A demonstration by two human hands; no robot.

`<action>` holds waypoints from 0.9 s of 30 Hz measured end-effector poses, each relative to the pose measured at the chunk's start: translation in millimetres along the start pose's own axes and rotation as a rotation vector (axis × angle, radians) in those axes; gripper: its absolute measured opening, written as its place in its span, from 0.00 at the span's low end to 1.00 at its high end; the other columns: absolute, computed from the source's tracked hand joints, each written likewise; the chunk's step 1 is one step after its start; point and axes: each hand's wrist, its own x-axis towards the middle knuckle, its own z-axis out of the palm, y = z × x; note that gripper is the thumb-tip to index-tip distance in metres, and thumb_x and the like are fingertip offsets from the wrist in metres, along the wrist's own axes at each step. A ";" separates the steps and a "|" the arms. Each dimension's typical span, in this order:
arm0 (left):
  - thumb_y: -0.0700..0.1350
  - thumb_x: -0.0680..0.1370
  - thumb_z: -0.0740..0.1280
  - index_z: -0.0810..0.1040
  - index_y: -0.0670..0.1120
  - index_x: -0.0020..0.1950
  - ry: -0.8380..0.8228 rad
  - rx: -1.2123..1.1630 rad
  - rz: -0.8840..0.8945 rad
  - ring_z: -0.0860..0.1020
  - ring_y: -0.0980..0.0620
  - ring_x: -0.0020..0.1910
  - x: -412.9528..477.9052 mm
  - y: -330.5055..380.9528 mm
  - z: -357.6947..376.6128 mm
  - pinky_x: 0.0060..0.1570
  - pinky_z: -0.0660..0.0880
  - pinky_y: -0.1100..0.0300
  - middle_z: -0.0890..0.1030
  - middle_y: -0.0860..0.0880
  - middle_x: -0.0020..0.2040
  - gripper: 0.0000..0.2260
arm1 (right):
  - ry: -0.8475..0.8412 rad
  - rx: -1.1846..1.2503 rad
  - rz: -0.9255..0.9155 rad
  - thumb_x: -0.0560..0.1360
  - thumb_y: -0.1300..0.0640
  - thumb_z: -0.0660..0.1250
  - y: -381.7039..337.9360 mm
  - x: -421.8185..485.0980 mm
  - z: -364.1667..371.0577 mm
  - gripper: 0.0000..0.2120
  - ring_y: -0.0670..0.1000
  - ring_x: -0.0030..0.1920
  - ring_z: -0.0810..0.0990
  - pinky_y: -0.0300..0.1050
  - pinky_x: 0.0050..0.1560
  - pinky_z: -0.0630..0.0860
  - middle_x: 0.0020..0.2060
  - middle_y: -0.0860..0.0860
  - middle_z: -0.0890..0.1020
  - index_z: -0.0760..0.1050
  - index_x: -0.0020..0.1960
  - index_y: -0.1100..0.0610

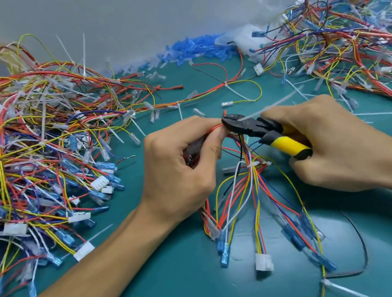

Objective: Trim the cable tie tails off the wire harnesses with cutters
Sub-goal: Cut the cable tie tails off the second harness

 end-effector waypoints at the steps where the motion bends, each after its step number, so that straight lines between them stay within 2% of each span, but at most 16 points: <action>1: 0.36 0.81 0.69 0.85 0.47 0.47 0.004 0.003 -0.002 0.69 0.63 0.30 0.4 -0.6 0.3 0.35 0.61 0.73 0.75 0.55 0.33 0.08 | -0.005 -0.008 -0.020 0.66 0.50 0.56 -0.1 0.2 -1.2 0.04 0.60 0.32 0.66 0.58 0.29 0.66 0.28 0.51 0.67 0.64 0.40 0.47; 6: 0.37 0.81 0.68 0.86 0.42 0.48 0.027 -0.011 -0.030 0.74 0.61 0.32 -0.3 -3.1 0.7 0.35 0.65 0.71 0.77 0.55 0.34 0.07 | -0.011 -0.024 -0.049 0.65 0.46 0.55 0.0 -1.9 -3.8 0.09 0.55 0.34 0.69 0.59 0.31 0.69 0.32 0.46 0.69 0.62 0.43 0.48; 10: 0.37 0.81 0.69 0.86 0.41 0.47 0.031 0.016 -0.011 0.73 0.62 0.33 -0.1 -1.8 -0.3 0.37 0.64 0.72 0.77 0.55 0.35 0.07 | 0.001 -0.048 -0.037 0.63 0.50 0.57 0.9 -1.7 -2.4 0.10 0.50 0.37 0.70 0.57 0.33 0.71 0.36 0.43 0.71 0.63 0.44 0.47; 17: 0.34 0.80 0.69 0.85 0.41 0.45 -0.007 0.028 0.026 0.68 0.62 0.31 -0.6 1.6 -0.5 0.37 0.61 0.70 0.74 0.52 0.33 0.07 | 0.007 -0.076 -0.020 0.62 0.58 0.59 2.1 -1.7 0.2 0.09 0.59 0.33 0.66 0.59 0.28 0.68 0.29 0.51 0.67 0.63 0.41 0.52; 22: 0.33 0.80 0.69 0.84 0.41 0.43 -0.019 0.041 0.026 0.69 0.62 0.32 -1.7 0.7 -0.9 0.36 0.61 0.71 0.74 0.51 0.33 0.08 | 0.023 -0.085 -0.026 0.64 0.49 0.53 -1.4 -1.2 -0.6 0.02 0.62 0.32 0.63 0.55 0.28 0.65 0.27 0.52 0.63 0.61 0.37 0.44; 27: 0.33 0.80 0.69 0.84 0.42 0.44 -0.023 0.042 0.022 0.69 0.62 0.31 -2.3 1.6 -0.9 0.36 0.62 0.70 0.74 0.52 0.33 0.08 | 0.009 -0.070 -0.004 0.64 0.51 0.55 -2.2 -3.1 -0.7 0.04 0.63 0.33 0.62 0.56 0.28 0.65 0.27 0.53 0.63 0.60 0.36 0.43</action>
